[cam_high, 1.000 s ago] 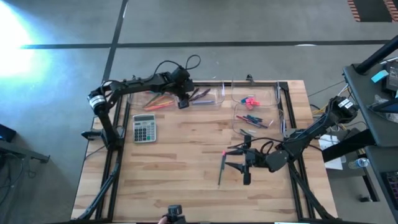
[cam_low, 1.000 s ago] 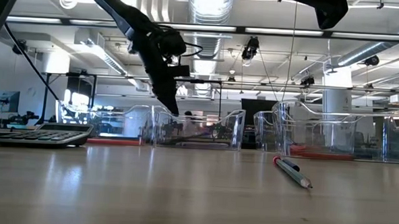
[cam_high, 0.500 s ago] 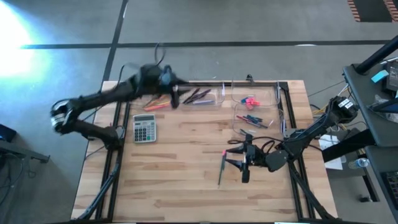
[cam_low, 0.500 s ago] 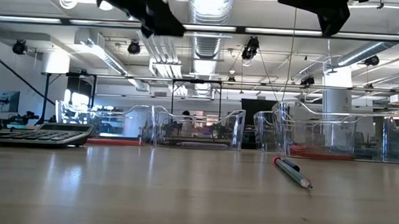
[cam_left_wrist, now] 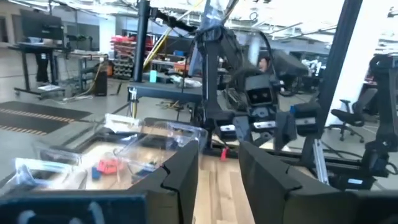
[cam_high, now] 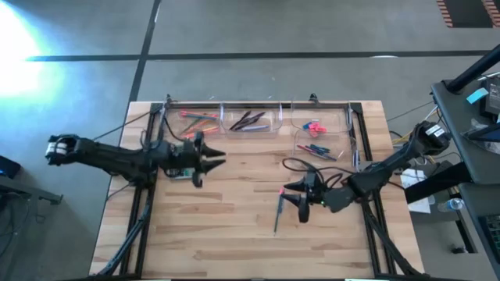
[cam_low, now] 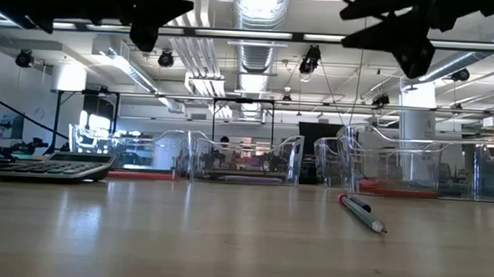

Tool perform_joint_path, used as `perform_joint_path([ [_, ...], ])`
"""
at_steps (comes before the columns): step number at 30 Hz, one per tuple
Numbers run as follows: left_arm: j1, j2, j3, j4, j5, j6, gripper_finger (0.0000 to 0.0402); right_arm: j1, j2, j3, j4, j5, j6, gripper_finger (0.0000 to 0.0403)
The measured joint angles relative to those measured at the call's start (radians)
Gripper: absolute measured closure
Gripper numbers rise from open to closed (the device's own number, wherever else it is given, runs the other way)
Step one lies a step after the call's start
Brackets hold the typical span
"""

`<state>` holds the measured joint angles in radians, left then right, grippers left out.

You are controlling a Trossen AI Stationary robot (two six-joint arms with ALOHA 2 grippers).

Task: Sort crayons/erasers/pens/pencils in bins
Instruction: Put the blue crayon into the bottom transparent bin

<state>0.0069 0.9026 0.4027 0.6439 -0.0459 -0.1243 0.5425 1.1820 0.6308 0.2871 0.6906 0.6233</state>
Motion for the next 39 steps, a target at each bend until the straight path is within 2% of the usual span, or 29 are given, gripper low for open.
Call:
perform_joint_path([
  [4, -0.071, 0.053, -0.033, 0.064, -0.09, 0.003, 0.0306, -0.034, 0.0, 0.054, -0.179, -0.095, 0.135, 0.0234],
  [12, -0.111, 0.159, 0.0, 0.091, -0.086, 0.014, 0.0307, -0.04, 0.014, 0.288, -0.618, -0.135, 0.32, 0.0234],
  [16, -0.121, 0.199, 0.02, 0.084, -0.063, 0.055, 0.0307, -0.039, 0.069, 0.414, -0.781, -0.162, 0.401, 0.0234],
  [21, -0.129, 0.229, 0.031, 0.081, -0.012, 0.056, 0.0307, -0.039, 0.224, 0.541, -0.89, -0.218, 0.416, 0.0234],
  [26, -0.173, 0.228, 0.031, 0.08, -0.007, 0.053, 0.0307, -0.039, 0.393, 0.651, -1.037, -0.304, 0.424, 0.0234],
  [29, -0.214, 0.222, 0.031, 0.079, -0.013, 0.053, 0.0307, -0.039, 0.463, 0.674, -1.13, -0.332, 0.472, 0.0234],
  [35, -0.291, 0.196, 0.03, 0.07, -0.133, 0.084, 0.0307, -0.039, 0.495, 0.655, -1.141, -0.35, 0.548, 0.0234],
  [39, -0.313, 0.167, 0.029, 0.031, -0.205, 0.089, 0.0307, -0.039, 0.488, 0.616, -1.141, -0.316, 0.681, 0.0234],
])
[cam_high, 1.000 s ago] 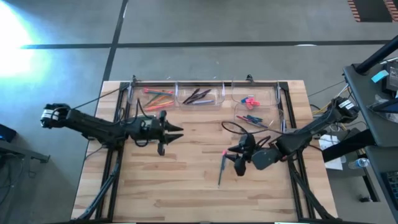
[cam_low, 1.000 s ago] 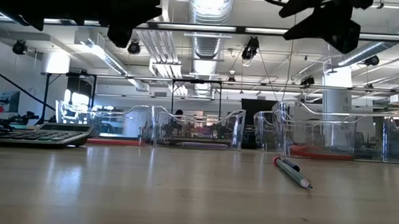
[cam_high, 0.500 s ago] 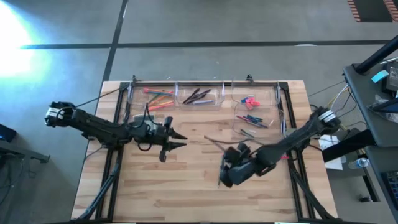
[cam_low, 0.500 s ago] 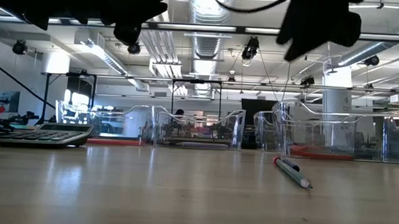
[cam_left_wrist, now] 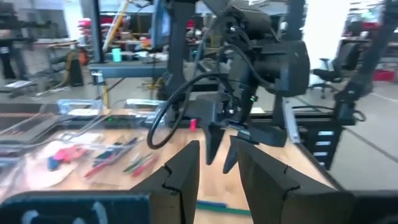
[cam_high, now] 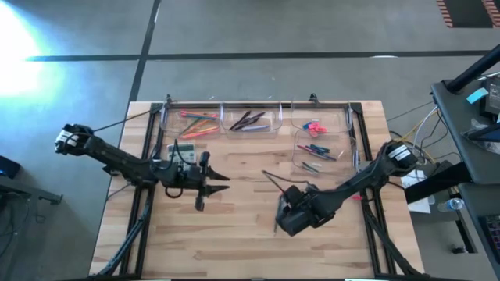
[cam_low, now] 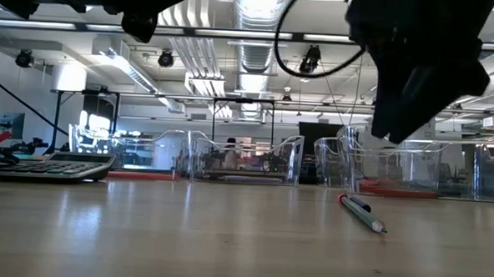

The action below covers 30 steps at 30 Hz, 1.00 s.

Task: Sort crayons/erasers/pens/pencils in bins
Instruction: Put the blue crayon into the bottom transparent bin

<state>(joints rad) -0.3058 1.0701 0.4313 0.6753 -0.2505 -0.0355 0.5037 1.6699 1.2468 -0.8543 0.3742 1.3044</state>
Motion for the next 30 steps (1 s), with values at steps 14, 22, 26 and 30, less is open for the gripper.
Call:
perform_joint_path([
  [14, 0.0, -0.017, -0.003, -0.036, -0.021, -0.002, 0.0307, 0.0, 0.048, -0.11, 0.147, 0.068, 0.271, 0.0234],
  [22, 0.0, -0.018, -0.003, -0.037, -0.021, -0.004, 0.0307, -0.002, 0.057, -0.131, 0.197, 0.173, 0.295, 0.0234],
  [26, 0.0, -0.018, -0.003, -0.037, -0.021, -0.005, 0.0307, -0.002, 0.068, -0.131, 0.201, 0.176, 0.294, 0.0234],
  [30, 0.0, -0.018, -0.003, -0.036, -0.021, -0.006, 0.0307, -0.003, 0.095, -0.129, 0.209, 0.176, 0.3, 0.0234],
])
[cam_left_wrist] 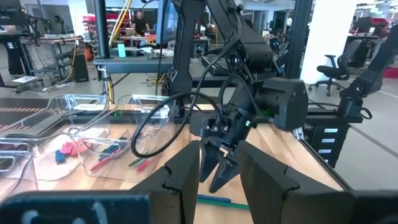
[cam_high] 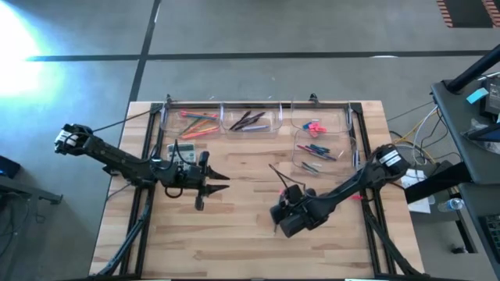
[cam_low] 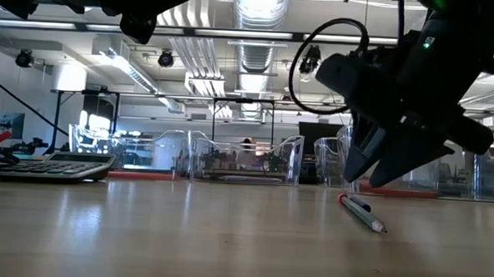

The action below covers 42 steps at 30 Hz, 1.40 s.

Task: Sort crayons/erasers/pens/pencils in bins
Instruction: Put the blue crayon into the bottom transparent bin

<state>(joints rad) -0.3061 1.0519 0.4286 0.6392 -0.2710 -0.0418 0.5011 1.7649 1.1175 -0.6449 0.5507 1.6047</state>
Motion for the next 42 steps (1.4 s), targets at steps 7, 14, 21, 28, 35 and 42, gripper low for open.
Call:
perform_joint_path([
  [7, 0.0, 0.0, 0.0, 0.002, 0.0, -0.003, 0.0307, 0.0, 0.058, 0.017, 0.0, -0.009, 0.008, 0.0234],
  [14, 0.0, 0.0, 0.0, 0.004, 0.0, -0.003, 0.0307, -0.001, 0.069, 0.021, -0.006, -0.022, 0.012, 0.0234],
  [21, 0.0, 0.0, 0.0, 0.003, 0.0, -0.004, 0.0307, 0.0, 0.069, 0.019, -0.031, -0.057, 0.02, 0.0234],
  [28, 0.0, 0.0, 0.001, 0.003, 0.0, -0.004, 0.0307, -0.001, 0.069, 0.017, -0.04, -0.076, 0.015, 0.0234],
  [35, 0.0, 0.0, 0.001, 0.003, 0.0, -0.003, 0.0307, -0.003, 0.065, 0.015, -0.08, -0.185, 0.003, 0.0234],
  [42, 0.0, 0.0, 0.001, 0.002, 0.001, -0.004, 0.0307, 0.0, 0.064, 0.007, -0.105, -0.271, 0.006, 0.0234],
])
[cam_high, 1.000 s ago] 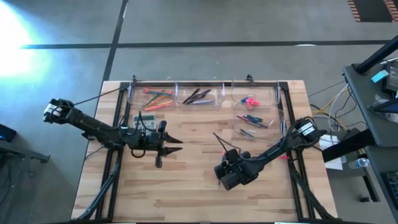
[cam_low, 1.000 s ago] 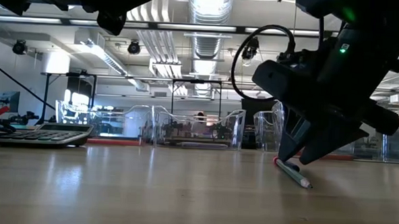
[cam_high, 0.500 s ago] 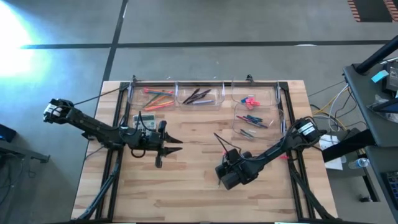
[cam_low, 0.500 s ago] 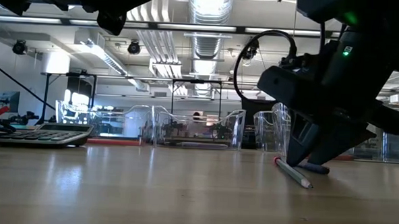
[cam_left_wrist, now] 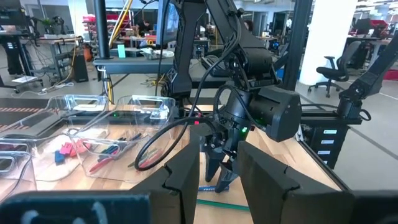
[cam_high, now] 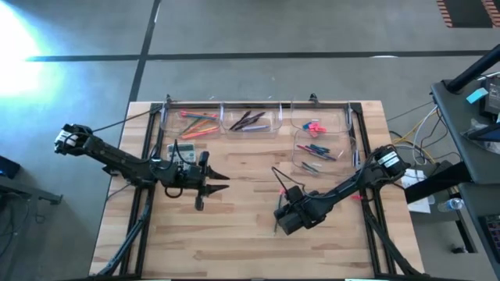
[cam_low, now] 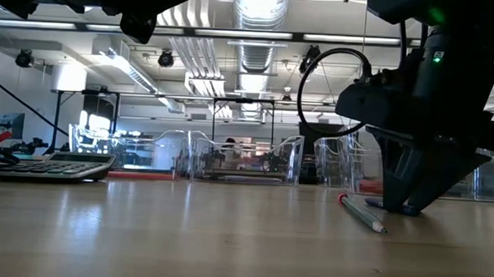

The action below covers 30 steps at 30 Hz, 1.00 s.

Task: Sort crayons/erasers/pens/pencils in bins
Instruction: Put the blue crayon into the bottom transparent bin

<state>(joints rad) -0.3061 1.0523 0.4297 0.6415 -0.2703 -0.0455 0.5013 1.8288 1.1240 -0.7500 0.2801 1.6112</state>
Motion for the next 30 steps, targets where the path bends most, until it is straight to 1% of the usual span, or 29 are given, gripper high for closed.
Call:
perform_joint_path([
  [4, 0.0, 0.0, 0.0, 0.001, 0.0, 0.0, 0.0307, 0.001, 0.001, -0.001, -0.006, -0.015, -0.017, 0.0235],
  [7, 0.0, 0.0, 0.0, 0.001, 0.0, 0.0, 0.0307, 0.001, 0.001, -0.001, -0.008, -0.025, -0.029, 0.0247],
  [14, 0.0, 0.0, 0.0, 0.006, 0.0, 0.007, 0.0307, 0.0, -0.001, -0.003, -0.01, -0.075, -0.055, 0.0319],
  [18, 0.003, 0.0, 0.011, 0.007, 0.0, 0.024, 0.0307, 0.001, -0.009, -0.004, -0.01, -0.089, -0.066, 0.036],
  [21, 0.003, 0.0, 0.018, 0.012, 0.0, 0.036, 0.0307, 0.002, -0.021, -0.004, -0.01, -0.089, -0.085, 0.0383],
  [26, 0.004, -0.013, 0.018, 0.011, 0.0, 0.086, 0.0307, 0.007, -0.068, -0.008, -0.015, -0.071, -0.089, 0.0387],
  [27, 0.004, -0.018, 0.018, 0.01, 0.0, 0.086, 0.0307, 0.009, -0.084, -0.01, -0.023, -0.082, -0.089, 0.0388],
  [30, 0.005, -0.03, 0.018, 0.007, 0.0, 0.087, 0.0307, 0.017, -0.147, -0.009, -0.043, -0.06, -0.09, 0.0388],
])
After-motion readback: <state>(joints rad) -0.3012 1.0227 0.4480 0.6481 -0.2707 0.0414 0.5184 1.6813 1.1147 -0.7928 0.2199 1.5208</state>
